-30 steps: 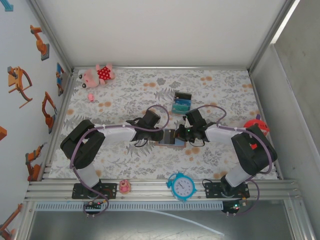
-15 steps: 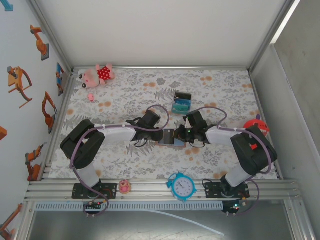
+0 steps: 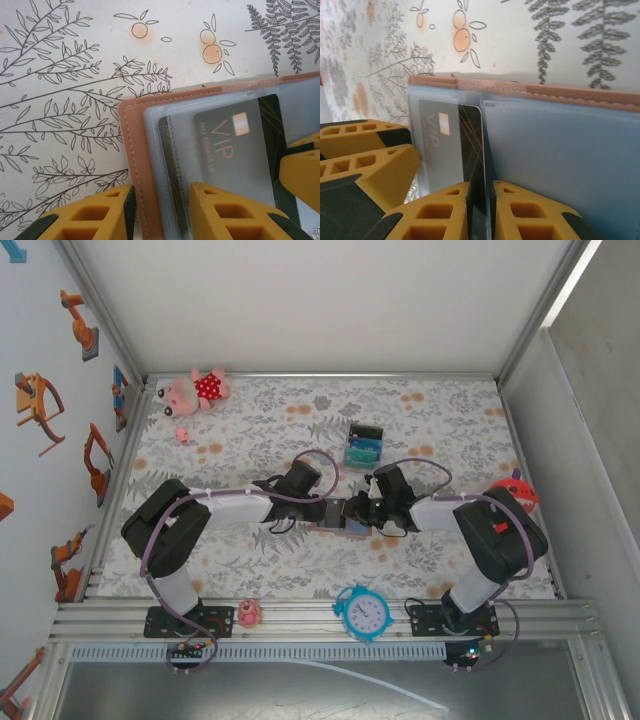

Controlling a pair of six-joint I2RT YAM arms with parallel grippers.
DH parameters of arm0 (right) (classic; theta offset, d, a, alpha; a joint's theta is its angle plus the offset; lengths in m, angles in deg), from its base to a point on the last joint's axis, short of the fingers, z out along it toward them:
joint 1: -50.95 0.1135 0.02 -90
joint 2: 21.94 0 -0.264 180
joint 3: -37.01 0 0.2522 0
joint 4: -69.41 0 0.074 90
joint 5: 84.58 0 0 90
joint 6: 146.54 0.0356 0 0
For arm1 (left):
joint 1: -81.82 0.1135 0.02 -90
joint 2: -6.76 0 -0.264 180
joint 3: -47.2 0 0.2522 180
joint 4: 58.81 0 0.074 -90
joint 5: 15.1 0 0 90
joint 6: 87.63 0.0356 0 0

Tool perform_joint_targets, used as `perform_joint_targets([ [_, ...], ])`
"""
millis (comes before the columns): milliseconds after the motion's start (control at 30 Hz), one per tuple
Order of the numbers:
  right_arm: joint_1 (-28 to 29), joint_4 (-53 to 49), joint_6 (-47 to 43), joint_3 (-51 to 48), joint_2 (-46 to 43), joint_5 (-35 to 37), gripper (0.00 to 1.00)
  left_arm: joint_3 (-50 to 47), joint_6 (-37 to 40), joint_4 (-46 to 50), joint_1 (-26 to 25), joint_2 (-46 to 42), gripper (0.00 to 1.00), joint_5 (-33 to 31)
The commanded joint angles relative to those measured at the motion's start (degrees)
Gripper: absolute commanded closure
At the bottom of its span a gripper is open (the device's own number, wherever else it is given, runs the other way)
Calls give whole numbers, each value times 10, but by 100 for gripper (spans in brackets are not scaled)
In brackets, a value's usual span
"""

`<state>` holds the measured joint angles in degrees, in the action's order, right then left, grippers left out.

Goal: Take the credit cards out of the card holder

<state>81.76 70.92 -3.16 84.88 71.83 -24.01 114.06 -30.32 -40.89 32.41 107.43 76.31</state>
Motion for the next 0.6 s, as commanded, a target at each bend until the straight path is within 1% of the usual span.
perform_joint_targets([
  [0,-1,50,21,-13,17,-22,83,-3,-4,3,2,16,68,14],
  [267,-2,88,33,-20,34,-33,83,-1,-5,6,1,18,72,14],
  [367,-3,99,38,-22,35,-37,89,-1,-8,8,2,18,73,13],
  [500,-11,99,37,-28,27,-37,100,-1,-13,12,2,20,77,8],
  [567,-16,99,36,-33,24,-40,100,0,-15,16,2,22,80,6],
])
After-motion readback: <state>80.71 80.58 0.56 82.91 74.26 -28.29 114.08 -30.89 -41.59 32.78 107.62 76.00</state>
